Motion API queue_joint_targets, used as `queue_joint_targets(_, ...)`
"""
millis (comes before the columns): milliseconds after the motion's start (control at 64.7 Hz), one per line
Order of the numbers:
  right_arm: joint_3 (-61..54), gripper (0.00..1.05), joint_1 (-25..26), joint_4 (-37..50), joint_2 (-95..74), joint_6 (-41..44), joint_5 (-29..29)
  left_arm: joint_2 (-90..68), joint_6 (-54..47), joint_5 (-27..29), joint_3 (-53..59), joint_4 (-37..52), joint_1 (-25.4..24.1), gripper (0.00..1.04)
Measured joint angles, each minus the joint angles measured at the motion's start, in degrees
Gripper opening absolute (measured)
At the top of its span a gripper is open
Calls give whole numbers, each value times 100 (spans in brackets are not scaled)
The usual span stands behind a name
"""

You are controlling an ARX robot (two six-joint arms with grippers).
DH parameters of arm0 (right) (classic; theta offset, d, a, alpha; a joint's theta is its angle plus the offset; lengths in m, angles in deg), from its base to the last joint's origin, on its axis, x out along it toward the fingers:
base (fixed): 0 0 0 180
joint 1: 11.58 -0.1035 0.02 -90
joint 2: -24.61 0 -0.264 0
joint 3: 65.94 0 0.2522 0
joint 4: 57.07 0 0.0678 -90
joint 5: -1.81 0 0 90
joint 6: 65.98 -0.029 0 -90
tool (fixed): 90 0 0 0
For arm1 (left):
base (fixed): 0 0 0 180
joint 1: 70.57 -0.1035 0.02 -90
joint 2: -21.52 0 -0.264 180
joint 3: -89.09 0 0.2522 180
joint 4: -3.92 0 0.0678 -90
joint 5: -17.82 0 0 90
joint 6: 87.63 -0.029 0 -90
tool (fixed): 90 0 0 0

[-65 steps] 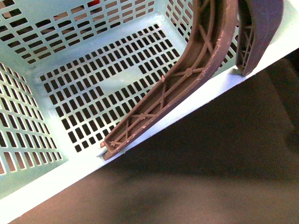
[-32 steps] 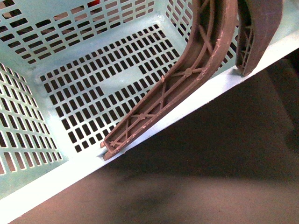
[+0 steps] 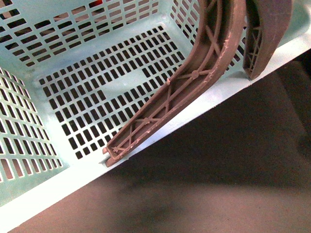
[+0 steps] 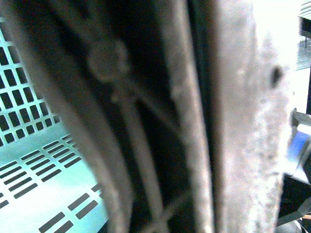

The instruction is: Pick apple with right arm and hold basket with left

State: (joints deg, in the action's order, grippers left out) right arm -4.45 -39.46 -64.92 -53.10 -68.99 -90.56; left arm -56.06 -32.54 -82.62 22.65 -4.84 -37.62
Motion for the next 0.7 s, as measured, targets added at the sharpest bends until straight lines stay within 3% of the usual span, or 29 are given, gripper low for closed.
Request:
queue_joint_targets(46,0,97,-44,0,7,-66,-48,0,2,-7,0,0,0,15)
queue_joint_targets(232,-90,96,57,-77,494,-457,-463,-28,13,20,2,0,2,15)
queue_joint_targets(418,-643,96,931,-509,1862,-629,-984,-31,13,20,0,0,-7,15)
queue_joint_targets(696,-789,96,1093,-566,2188,-629,-1005,-33,20,-20,0,2,7,15)
